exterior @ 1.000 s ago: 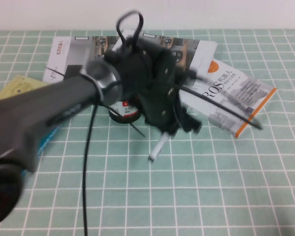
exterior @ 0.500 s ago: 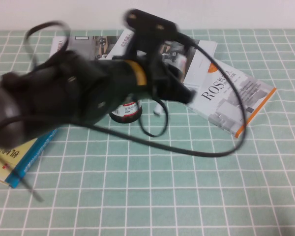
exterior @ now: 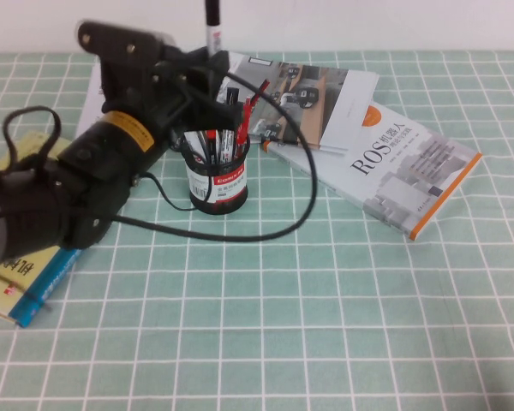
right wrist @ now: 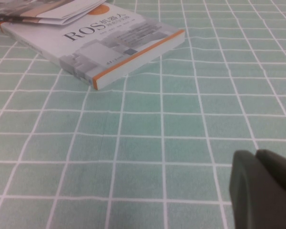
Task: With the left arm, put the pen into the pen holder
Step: Place the pen onto the pen holder
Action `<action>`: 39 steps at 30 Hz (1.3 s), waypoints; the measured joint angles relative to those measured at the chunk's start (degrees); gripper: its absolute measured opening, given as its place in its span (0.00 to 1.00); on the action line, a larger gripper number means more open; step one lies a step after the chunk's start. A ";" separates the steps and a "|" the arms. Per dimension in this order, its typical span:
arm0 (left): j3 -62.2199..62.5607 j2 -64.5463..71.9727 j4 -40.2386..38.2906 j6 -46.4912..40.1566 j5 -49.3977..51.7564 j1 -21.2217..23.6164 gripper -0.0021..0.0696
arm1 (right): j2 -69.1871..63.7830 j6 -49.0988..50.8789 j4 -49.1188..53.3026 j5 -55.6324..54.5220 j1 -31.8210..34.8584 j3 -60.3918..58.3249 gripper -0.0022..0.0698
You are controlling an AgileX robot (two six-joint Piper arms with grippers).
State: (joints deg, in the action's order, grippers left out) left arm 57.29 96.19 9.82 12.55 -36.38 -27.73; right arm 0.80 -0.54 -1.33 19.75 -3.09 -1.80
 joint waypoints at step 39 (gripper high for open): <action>-0.28 11.49 1.03 1.91 -2.70 2.70 0.65 | 0.00 0.00 0.00 0.00 0.00 0.00 0.00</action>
State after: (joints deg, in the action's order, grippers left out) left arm 57.01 107.68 10.86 14.46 -39.08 -25.03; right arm 0.80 -0.54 -1.33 19.75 -3.09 -1.80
